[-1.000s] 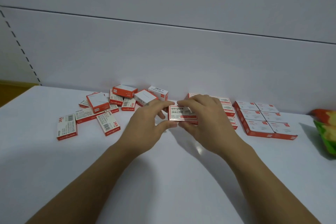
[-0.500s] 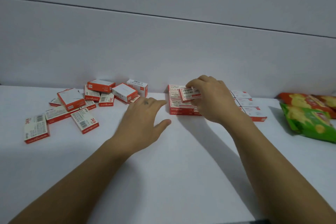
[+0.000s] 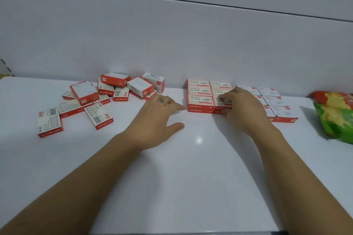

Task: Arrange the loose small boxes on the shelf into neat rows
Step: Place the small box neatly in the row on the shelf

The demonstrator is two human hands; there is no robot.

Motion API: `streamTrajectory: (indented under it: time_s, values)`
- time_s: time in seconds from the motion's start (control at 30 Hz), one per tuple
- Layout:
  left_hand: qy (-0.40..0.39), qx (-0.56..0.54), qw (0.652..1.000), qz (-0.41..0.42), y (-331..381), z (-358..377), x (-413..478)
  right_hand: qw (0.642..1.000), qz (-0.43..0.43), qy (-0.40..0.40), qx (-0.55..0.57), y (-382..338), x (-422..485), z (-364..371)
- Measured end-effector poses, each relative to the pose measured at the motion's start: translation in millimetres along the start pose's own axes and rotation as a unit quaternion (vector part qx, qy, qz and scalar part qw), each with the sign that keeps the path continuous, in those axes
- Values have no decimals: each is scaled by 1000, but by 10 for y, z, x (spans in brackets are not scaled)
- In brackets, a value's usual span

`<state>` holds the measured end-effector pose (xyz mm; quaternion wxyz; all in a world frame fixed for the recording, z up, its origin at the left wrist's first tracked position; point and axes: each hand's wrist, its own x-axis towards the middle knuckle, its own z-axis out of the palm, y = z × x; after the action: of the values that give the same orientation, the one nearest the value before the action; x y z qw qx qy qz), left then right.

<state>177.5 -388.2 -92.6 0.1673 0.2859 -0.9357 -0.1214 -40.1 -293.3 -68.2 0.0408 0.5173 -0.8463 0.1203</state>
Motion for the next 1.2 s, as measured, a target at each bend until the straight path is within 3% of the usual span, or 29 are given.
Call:
streamTrajectory:
  time_s: [0.23,0.47,1.2]
  values:
    - [-4,-9,1000,-9,-25,-47,-17,1000,2,-17,-23,0,-4,-21]
    - [-5,-12,1000,-12,21,-36,-11,996,-88,13,-2,-204,-100,-34]
    - [-6,-7,999,-53,67,-102,-89,998,-64,11,-13,-232,-31,26]
